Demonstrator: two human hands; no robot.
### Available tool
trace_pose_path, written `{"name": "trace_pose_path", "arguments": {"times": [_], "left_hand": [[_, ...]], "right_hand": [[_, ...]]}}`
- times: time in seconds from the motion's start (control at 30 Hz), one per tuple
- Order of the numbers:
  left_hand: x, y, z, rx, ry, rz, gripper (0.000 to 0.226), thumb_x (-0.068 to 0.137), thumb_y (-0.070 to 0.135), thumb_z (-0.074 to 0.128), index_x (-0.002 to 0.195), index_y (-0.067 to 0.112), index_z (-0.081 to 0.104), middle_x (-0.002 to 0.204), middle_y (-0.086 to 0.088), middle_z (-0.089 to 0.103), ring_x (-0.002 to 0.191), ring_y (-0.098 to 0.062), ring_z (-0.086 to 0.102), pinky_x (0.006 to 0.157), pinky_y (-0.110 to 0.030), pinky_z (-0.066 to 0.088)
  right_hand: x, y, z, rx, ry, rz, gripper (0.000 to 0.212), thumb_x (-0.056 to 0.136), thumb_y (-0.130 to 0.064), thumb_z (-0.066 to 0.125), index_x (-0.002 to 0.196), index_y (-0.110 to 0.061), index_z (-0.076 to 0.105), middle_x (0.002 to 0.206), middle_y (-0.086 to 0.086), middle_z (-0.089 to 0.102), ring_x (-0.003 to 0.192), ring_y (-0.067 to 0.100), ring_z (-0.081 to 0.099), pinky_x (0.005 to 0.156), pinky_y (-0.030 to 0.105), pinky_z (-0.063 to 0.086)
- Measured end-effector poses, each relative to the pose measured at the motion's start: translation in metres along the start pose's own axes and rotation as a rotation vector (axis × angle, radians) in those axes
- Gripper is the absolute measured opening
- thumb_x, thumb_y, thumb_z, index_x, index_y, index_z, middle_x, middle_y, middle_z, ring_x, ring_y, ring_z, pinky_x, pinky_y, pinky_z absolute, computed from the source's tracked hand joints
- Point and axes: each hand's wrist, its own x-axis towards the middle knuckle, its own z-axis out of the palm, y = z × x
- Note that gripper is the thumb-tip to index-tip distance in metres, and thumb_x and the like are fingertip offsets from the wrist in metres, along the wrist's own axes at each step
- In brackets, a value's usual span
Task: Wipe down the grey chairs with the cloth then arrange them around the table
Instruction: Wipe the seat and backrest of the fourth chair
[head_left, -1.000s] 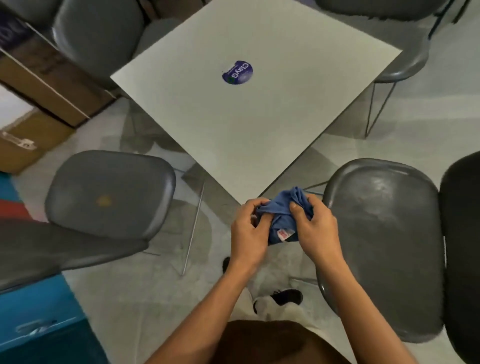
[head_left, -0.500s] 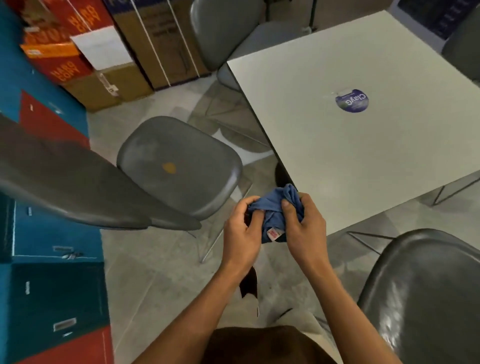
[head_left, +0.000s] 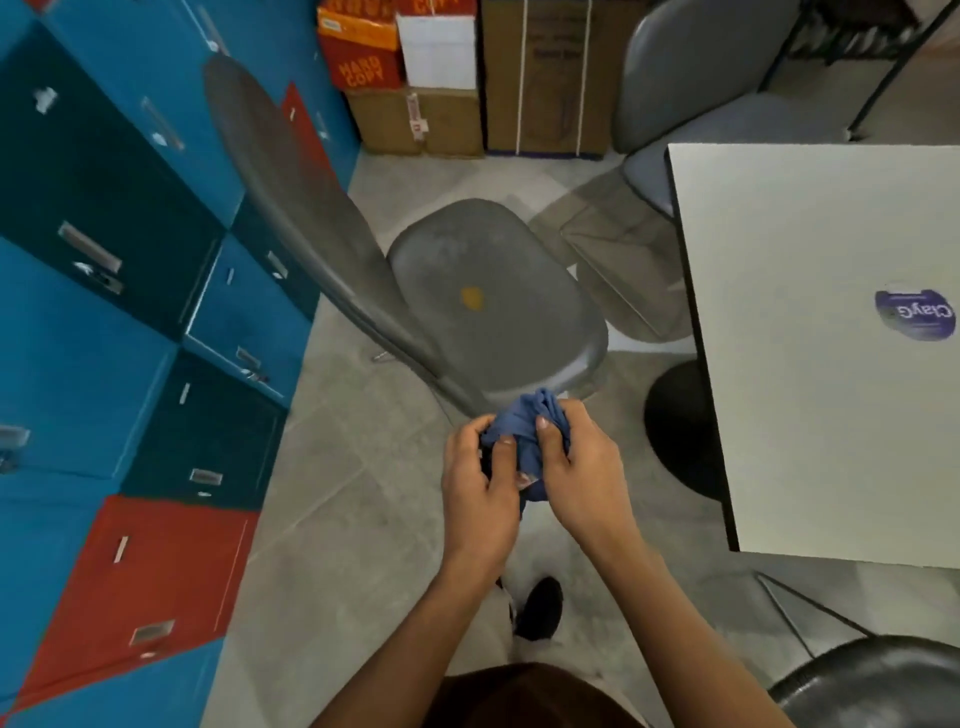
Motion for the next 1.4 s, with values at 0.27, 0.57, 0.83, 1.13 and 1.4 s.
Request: {"name": "trace_pose_path", "arguments": {"times": [0.27,0.57,0.83,1.13,1.4], "left_hand": [[0.004,-0.023,-0.089,0.027,0.212,0.019,0.018,0.105,0.021,0.054,0.112,0.036,0.061,0.115,0.001,0.063,0.100,-0.015,0.068,0.086,-0.047,0.059],[0.058,-0.029,-0.197,0.024,0.237,0.044,0.017,0.102,0.013,0.057,0.114,0.022,0.066,0.111,-0.001,0.066,0.100,-0.011,0.066,0.087,-0.035,0.057],[0.137,-0.005,-0.283,0.018,0.208,0.136,0.015,0.101,0.012,0.060,0.111,0.022,0.066,0.107,0.002,0.067,0.096,-0.009,0.066,0.082,-0.025,0.055],[0.240,0.074,-0.314,-0.047,0.167,0.300,0.017,0.101,0.015,0.060,0.108,0.029,0.066,0.105,0.003,0.067,0.094,-0.014,0.067,0.079,-0.036,0.058],[0.348,0.139,-0.304,-0.054,0.083,0.378,0.012,0.101,0.017,0.062,0.110,0.021,0.069,0.104,0.004,0.069,0.093,-0.013,0.068,0.077,-0.024,0.055]], "right_hand": [[-0.016,-0.038,0.078,-0.018,-0.154,-0.111,0.010,0.106,-0.023,0.049,0.103,-0.016,0.056,0.081,-0.007,0.059,0.067,0.008,0.054,0.057,0.015,0.039],[-0.009,-0.106,0.176,0.085,-0.184,-0.092,0.008,0.107,-0.022,0.049,0.102,-0.020,0.055,0.086,-0.005,0.062,0.079,0.005,0.060,0.062,0.012,0.043],[0.026,-0.192,0.241,0.109,-0.074,-0.138,0.008,0.105,-0.020,0.051,0.107,-0.017,0.058,0.086,-0.012,0.061,0.082,0.001,0.062,0.066,0.009,0.043],[0.112,-0.283,0.248,0.205,0.042,-0.217,0.008,0.105,-0.020,0.052,0.109,-0.018,0.059,0.088,-0.009,0.063,0.078,0.000,0.063,0.062,0.009,0.044],[0.219,-0.327,0.242,0.309,0.090,-0.198,0.008,0.106,-0.021,0.052,0.102,-0.017,0.057,0.080,-0.007,0.061,0.067,-0.003,0.062,0.052,0.009,0.042]]}}
